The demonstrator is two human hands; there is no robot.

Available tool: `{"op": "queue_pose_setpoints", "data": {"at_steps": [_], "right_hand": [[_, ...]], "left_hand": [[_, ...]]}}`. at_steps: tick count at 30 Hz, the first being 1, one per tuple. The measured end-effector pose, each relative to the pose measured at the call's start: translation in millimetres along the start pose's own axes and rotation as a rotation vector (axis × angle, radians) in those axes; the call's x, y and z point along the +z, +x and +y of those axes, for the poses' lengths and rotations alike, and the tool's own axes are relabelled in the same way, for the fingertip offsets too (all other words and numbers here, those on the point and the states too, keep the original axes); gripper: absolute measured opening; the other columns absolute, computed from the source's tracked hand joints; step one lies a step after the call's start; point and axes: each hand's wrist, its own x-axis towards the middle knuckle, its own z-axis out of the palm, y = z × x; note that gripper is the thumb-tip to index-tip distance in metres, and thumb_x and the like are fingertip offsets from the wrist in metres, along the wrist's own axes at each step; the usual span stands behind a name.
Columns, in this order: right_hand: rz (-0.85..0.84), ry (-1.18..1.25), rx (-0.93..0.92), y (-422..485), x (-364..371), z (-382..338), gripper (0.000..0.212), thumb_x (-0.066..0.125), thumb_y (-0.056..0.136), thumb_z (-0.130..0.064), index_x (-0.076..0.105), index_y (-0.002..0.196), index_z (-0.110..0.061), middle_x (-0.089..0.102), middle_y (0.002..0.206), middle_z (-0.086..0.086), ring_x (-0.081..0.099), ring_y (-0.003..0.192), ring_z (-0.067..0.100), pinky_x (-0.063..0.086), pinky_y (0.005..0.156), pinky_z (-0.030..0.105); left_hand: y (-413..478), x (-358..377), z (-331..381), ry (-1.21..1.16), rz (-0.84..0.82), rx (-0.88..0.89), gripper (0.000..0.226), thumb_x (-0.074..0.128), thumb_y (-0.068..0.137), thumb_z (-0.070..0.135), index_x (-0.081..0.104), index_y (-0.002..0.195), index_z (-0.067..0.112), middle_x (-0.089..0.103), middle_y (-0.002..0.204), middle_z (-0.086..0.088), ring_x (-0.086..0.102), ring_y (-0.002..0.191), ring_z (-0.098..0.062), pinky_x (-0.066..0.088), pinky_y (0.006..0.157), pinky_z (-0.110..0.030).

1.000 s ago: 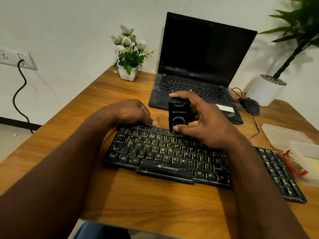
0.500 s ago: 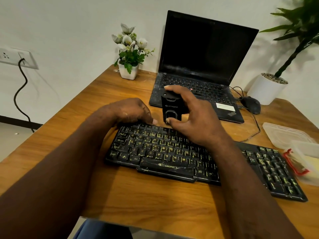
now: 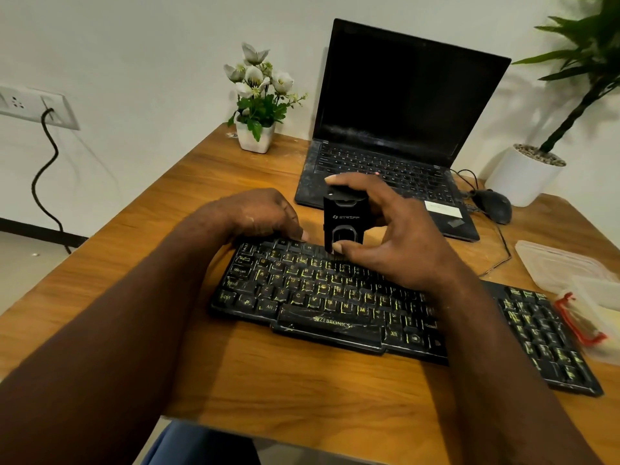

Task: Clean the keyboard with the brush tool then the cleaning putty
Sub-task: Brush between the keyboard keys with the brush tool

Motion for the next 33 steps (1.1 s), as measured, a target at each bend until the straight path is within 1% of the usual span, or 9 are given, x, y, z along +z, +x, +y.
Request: {"op": "queue_pose_setpoints", "data": {"at_steps": [2, 6, 11, 14, 18, 23, 26, 30, 33], "right_hand": [[-0.039, -0.057, 0.002, 4, 4, -1, 0.087, 0.086, 0.079, -0.017, 0.041, 0.143, -0.055, 0.065, 0.123, -0.017, 0.068, 0.106, 0.006, 0.063, 0.08, 0.031], [0.083, -0.219, 0.041, 13, 10, 2, 0.089, 0.086, 0.081, -0.023, 0.034, 0.145, -0.059, 0.069, 0.125, -0.008, 0.069, 0.106, 0.011, 0.063, 0.086, 0.036], [0.063, 0.066, 0.028, 2, -1, 1, 0.083, 0.087, 0.078, -0.016, 0.046, 0.142, -0.051, 0.063, 0.122, -0.021, 0.068, 0.106, 0.004, 0.062, 0.085, 0.032], [-0.01, -0.008, 0.045, 3, 2, 2, 0.085, 0.087, 0.078, -0.018, 0.044, 0.142, -0.053, 0.063, 0.118, -0.022, 0.068, 0.103, 0.002, 0.063, 0.083, 0.03], [0.128, -0.189, 0.118, 12, 9, 6, 0.086, 0.087, 0.08, -0.025, 0.037, 0.144, -0.055, 0.067, 0.121, -0.012, 0.069, 0.099, 0.007, 0.063, 0.084, 0.033], [0.079, 0.152, 0.037, 6, 9, 0, 0.082, 0.087, 0.079, -0.015, 0.046, 0.143, -0.045, 0.063, 0.122, -0.019, 0.067, 0.107, 0.004, 0.061, 0.086, 0.029], [0.028, 0.03, 0.041, 14, 19, -2, 0.085, 0.087, 0.08, -0.018, 0.043, 0.145, -0.049, 0.065, 0.122, -0.014, 0.069, 0.104, 0.007, 0.063, 0.084, 0.03], [0.124, -0.171, 0.103, 21, 23, 4, 0.086, 0.086, 0.081, -0.025, 0.036, 0.145, -0.054, 0.068, 0.125, -0.006, 0.07, 0.103, 0.012, 0.063, 0.084, 0.035], [0.136, -0.012, 0.083, 17, 21, 2, 0.084, 0.087, 0.08, -0.022, 0.041, 0.146, -0.048, 0.065, 0.128, -0.012, 0.068, 0.105, 0.006, 0.062, 0.084, 0.028]], "left_hand": [[0, 0, 0, 0.002, 0.006, 0.003, 0.024, 0.081, 0.086, 0.028, 0.077, 0.081, 0.005, 0.074, 0.078, -0.01, 0.061, 0.063, -0.018, 0.051, 0.079, -0.041], [-2, -1, 3, 0.016, -0.017, -0.016, 0.033, 0.081, 0.084, 0.035, 0.077, 0.086, 0.002, 0.076, 0.083, -0.011, 0.064, 0.066, -0.017, 0.052, 0.085, -0.043], [-3, 0, 2, 0.017, -0.012, -0.015, 0.034, 0.082, 0.084, 0.035, 0.076, 0.086, 0.001, 0.075, 0.078, -0.008, 0.064, 0.063, -0.015, 0.052, 0.084, -0.042], [-3, 0, 3, 0.022, -0.007, -0.008, 0.034, 0.081, 0.085, 0.035, 0.076, 0.087, 0.001, 0.075, 0.079, -0.008, 0.064, 0.064, -0.015, 0.053, 0.089, -0.045], [-3, -1, 4, 0.031, -0.02, -0.016, 0.028, 0.081, 0.086, 0.032, 0.077, 0.084, 0.005, 0.075, 0.075, -0.005, 0.065, 0.062, -0.012, 0.053, 0.087, -0.042], [-4, -1, 4, 0.025, -0.009, -0.005, 0.021, 0.078, 0.088, 0.026, 0.078, 0.083, 0.005, 0.076, 0.077, -0.006, 0.065, 0.065, -0.016, 0.054, 0.084, -0.042], [-3, -1, 2, 0.016, 0.015, -0.002, 0.014, 0.077, 0.089, 0.021, 0.079, 0.083, 0.009, 0.077, 0.08, -0.006, 0.065, 0.069, -0.019, 0.057, 0.089, -0.049], [-4, -2, 3, 0.018, -0.013, -0.019, 0.022, 0.079, 0.088, 0.03, 0.077, 0.081, 0.009, 0.075, 0.074, -0.005, 0.063, 0.059, -0.012, 0.051, 0.073, -0.034], [-4, -3, 3, 0.029, -0.006, -0.002, 0.02, 0.076, 0.091, 0.027, 0.077, 0.079, 0.011, 0.072, 0.069, 0.0, 0.06, 0.056, -0.009, 0.046, 0.072, -0.031]]}}
